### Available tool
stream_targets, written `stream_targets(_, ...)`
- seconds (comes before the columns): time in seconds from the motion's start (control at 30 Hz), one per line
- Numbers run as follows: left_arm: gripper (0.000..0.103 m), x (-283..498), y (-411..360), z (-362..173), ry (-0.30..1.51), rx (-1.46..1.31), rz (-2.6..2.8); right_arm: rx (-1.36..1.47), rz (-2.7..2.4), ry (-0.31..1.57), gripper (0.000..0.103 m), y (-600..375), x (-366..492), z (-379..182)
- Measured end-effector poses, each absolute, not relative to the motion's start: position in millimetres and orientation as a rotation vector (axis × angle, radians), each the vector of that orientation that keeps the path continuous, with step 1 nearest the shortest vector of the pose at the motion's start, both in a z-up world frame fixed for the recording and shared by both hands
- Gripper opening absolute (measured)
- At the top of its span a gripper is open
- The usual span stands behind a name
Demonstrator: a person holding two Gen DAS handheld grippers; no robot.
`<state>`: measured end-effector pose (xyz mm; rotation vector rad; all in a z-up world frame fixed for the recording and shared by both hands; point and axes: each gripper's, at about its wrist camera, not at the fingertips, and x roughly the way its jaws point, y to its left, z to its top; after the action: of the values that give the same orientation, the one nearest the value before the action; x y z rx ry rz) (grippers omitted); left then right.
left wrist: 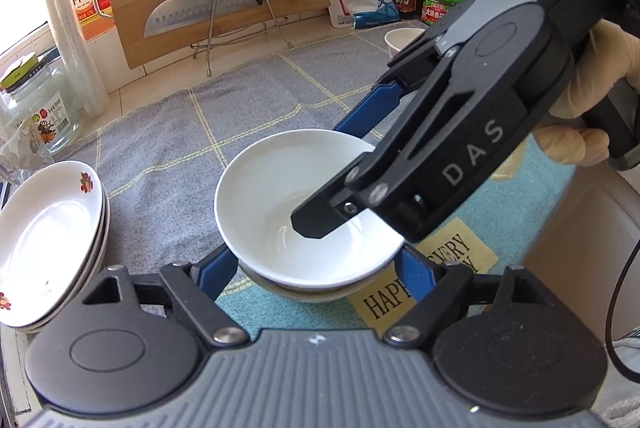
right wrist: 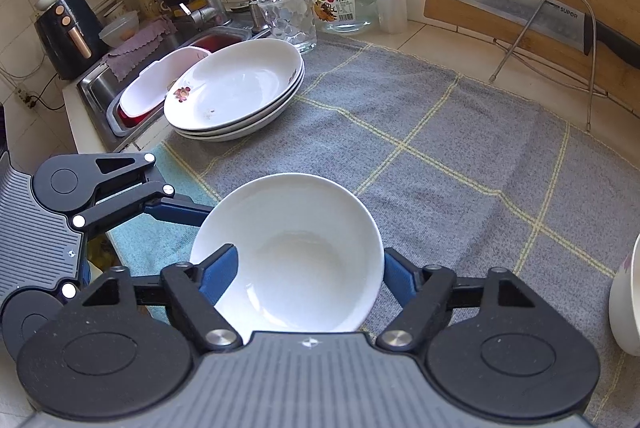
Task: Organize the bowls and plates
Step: 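Lower the held white bowl into the other bowl and open the right gripper, then withdraw the right gripper from the nested bowls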
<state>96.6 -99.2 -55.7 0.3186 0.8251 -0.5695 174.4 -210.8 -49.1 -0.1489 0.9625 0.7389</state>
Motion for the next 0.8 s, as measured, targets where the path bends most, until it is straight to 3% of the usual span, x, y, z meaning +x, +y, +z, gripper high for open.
stream_targets(0.1,0.088,97.2,-98.0,-54.1,0.821,0.316,-0.575,-0.152,0.740,0.941,0.103,-209.3,172.2,-46.3)
stream_targets(0.8,0.090,90.7,-81.0,-34.3,0.755,0.291,-0.700,-0.152,0.521,0.815,0.103,-211.4,154.7,-28.6)
